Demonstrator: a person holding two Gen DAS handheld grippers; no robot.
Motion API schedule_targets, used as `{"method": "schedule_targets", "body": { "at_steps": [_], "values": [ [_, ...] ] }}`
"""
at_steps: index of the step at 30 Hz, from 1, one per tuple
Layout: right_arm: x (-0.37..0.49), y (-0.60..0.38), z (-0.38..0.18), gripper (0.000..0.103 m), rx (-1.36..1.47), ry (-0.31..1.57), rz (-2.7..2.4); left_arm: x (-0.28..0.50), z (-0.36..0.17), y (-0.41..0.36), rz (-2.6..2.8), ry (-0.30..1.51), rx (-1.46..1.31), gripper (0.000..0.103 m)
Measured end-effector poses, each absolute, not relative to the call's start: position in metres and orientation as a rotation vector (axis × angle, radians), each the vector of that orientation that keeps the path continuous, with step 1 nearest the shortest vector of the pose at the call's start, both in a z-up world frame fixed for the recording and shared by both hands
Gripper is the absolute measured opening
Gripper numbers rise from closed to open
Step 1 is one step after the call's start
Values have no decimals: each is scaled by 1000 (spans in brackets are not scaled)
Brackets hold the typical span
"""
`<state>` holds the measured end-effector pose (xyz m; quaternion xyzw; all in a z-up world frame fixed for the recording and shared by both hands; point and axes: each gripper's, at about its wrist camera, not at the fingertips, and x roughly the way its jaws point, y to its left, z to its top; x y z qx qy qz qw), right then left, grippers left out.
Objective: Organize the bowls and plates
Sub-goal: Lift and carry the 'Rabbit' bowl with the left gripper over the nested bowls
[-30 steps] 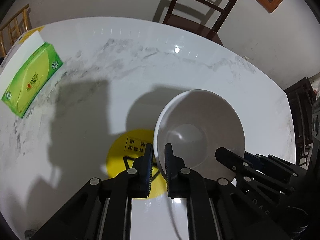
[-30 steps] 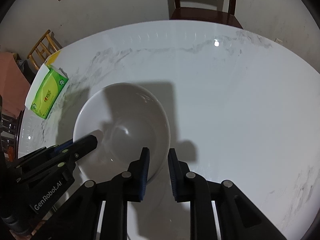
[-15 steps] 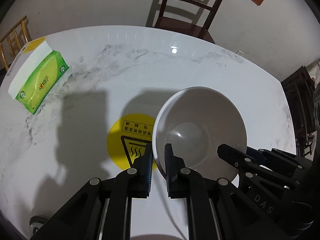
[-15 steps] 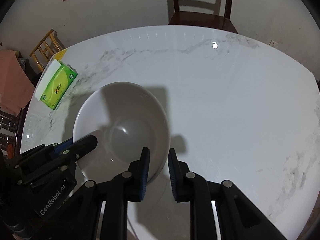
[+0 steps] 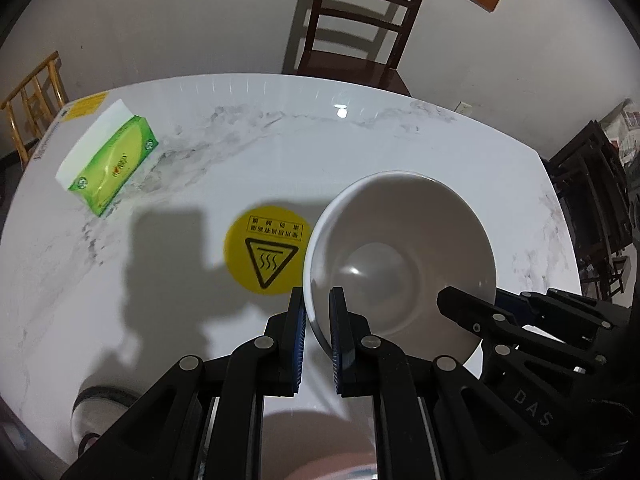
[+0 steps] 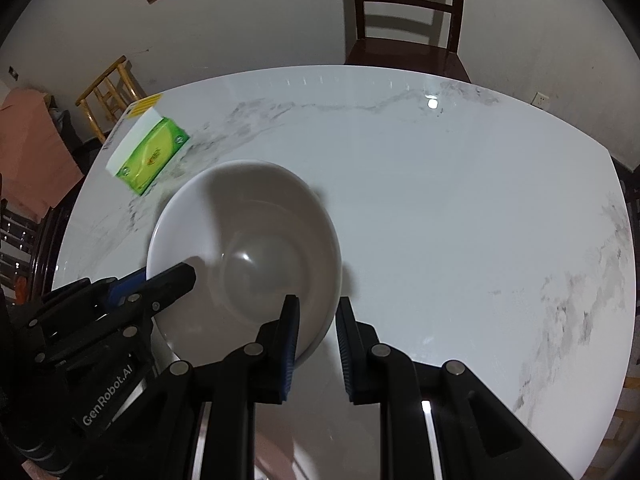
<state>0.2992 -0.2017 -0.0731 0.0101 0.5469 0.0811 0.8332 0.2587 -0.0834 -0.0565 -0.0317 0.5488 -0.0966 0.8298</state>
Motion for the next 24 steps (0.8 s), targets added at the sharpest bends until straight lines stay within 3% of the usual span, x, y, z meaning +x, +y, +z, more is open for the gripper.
{"method": "schedule_targets", "body": {
  "at_steps": [24],
  "values": [
    [168,-169,-52,19,-45,1138,205,131,-22,-54,-198,1113,-37,9]
  ]
}}
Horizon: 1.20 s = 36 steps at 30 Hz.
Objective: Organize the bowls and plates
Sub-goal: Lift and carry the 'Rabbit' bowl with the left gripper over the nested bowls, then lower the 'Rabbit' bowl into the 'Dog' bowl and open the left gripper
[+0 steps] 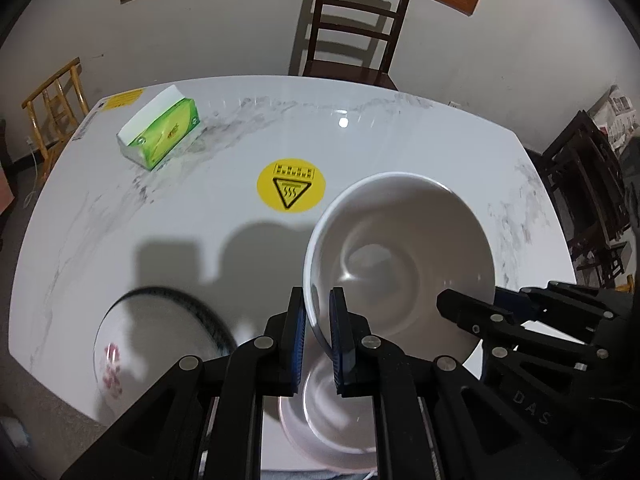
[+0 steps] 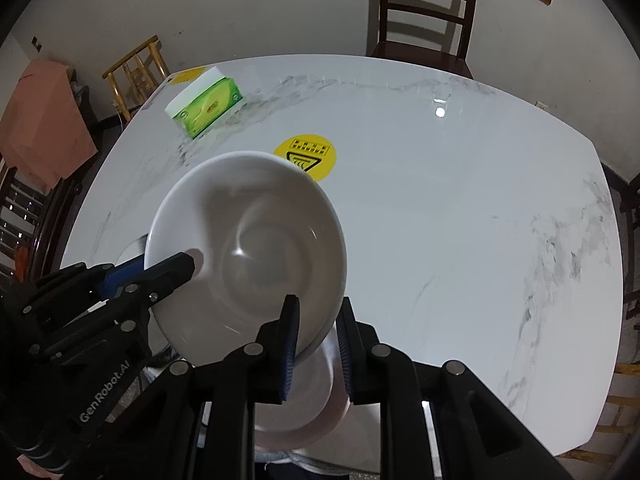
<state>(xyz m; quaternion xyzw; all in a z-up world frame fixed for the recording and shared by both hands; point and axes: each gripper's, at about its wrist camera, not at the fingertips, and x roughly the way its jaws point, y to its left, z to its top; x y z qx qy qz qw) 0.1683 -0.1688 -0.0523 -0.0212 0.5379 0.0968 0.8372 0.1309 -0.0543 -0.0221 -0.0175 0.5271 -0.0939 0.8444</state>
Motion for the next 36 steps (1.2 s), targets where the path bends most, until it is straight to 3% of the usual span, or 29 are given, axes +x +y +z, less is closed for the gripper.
{"method": "schedule_targets", "body": {
  "at_steps": [15,36],
  "values": [
    [120,-162,-79,19,-50,1197,215,76,-43,-46,-204,1166,-34,9],
    [115,-165,-113,19,-42,1268,198,65,-77,-47,-217,1241,-34,9]
  ]
}}
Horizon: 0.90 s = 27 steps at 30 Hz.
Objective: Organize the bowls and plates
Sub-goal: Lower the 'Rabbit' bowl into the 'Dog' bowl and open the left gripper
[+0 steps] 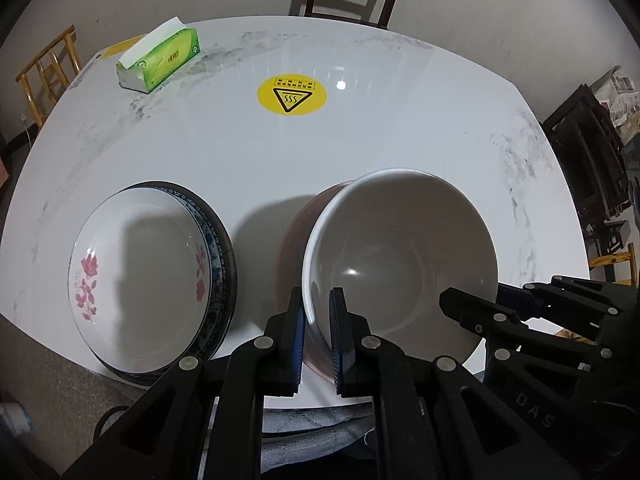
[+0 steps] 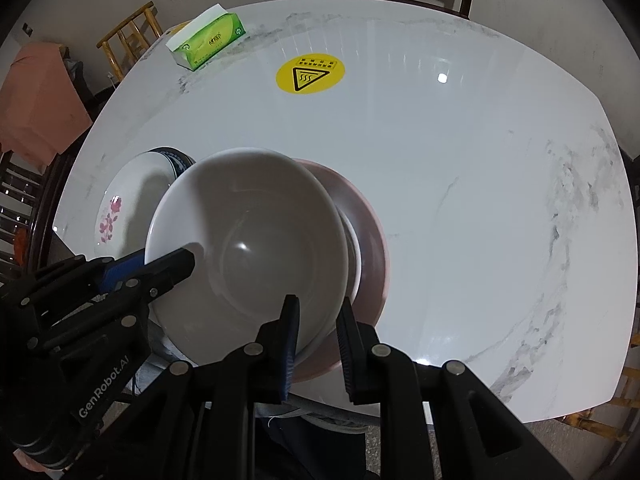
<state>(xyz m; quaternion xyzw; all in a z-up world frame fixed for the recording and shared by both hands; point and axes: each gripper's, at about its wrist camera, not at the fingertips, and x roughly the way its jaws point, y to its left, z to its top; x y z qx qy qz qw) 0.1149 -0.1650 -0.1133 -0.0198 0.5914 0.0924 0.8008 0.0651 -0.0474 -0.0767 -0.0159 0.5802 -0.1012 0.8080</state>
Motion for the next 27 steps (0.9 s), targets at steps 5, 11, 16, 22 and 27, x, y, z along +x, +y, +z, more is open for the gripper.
{"method": "schedule_targets", "body": {
  "at_steps": [5,11,16,22,27],
  "values": [
    [118,-166,-119,19,-38,1284,194,68,-82,-49,-221,1251,-35,9],
    [120,-165,-123,19,-41,1289,188,71,-88,-50,-215,1261,-25,9],
    [121,-166,-125,20,-36,1291,186,72,-93,-51,-219,1273,-27,9],
    [120,-164,-125,22,-37,1286,185,72,-97,-52,-217,1281,-20,9],
    [119,-164,-126,22,-41,1281,183,71,-97,-53,-218,1280,-19,9]
  ]
}}
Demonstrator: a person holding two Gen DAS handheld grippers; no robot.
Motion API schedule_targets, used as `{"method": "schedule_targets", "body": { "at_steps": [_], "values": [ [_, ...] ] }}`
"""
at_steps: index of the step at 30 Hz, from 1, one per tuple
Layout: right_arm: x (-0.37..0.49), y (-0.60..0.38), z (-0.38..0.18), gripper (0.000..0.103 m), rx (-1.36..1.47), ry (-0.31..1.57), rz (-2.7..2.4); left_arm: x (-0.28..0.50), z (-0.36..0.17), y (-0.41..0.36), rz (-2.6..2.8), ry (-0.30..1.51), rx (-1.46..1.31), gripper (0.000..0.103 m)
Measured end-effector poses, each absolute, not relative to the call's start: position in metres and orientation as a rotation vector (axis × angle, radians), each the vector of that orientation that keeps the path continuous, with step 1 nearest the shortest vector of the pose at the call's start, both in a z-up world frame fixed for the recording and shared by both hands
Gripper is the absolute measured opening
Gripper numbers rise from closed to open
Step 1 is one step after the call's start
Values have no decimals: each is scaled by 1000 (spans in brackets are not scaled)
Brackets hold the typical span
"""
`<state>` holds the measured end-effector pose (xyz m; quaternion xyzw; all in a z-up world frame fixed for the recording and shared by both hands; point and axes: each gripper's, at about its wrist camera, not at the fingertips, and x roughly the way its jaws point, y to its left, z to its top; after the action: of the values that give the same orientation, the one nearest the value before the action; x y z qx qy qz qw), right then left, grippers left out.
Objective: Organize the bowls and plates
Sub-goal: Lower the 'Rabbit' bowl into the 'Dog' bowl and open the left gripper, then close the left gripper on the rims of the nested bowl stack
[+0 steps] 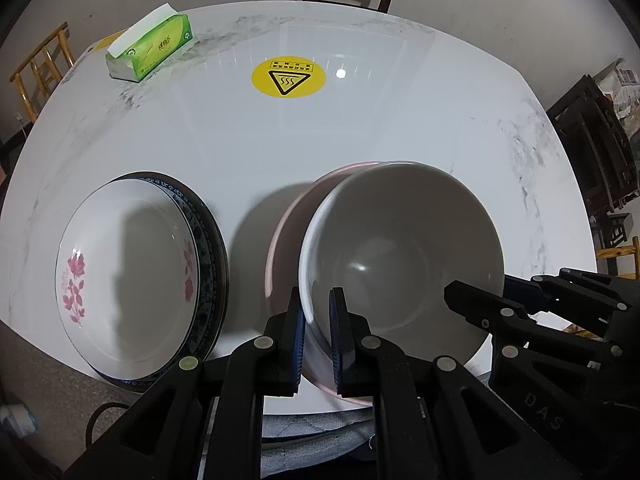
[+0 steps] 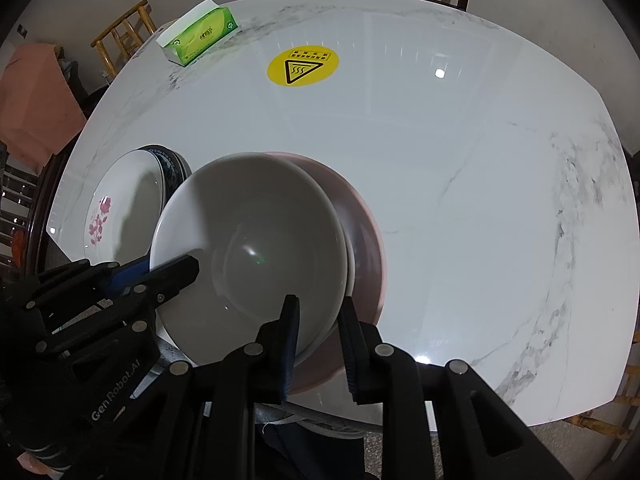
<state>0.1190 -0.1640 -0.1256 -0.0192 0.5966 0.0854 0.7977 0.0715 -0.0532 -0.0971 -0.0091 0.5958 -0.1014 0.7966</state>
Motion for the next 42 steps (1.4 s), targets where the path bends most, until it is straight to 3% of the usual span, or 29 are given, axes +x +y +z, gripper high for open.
{"method": "schedule_targets", "body": {
  "at_steps": [35,38,42],
  "values": [
    [109,-181,-110,25,55,1232,194,63,-76,-36,-275,1234,-106,13],
    [102,-188,-102,31,66,1205,183,58,-69,-24,-279,1216,-150,20],
    [93,-202,-94,36,110,1165,177,56,-69,-3,-252,1206,-214,21]
  ]
}}
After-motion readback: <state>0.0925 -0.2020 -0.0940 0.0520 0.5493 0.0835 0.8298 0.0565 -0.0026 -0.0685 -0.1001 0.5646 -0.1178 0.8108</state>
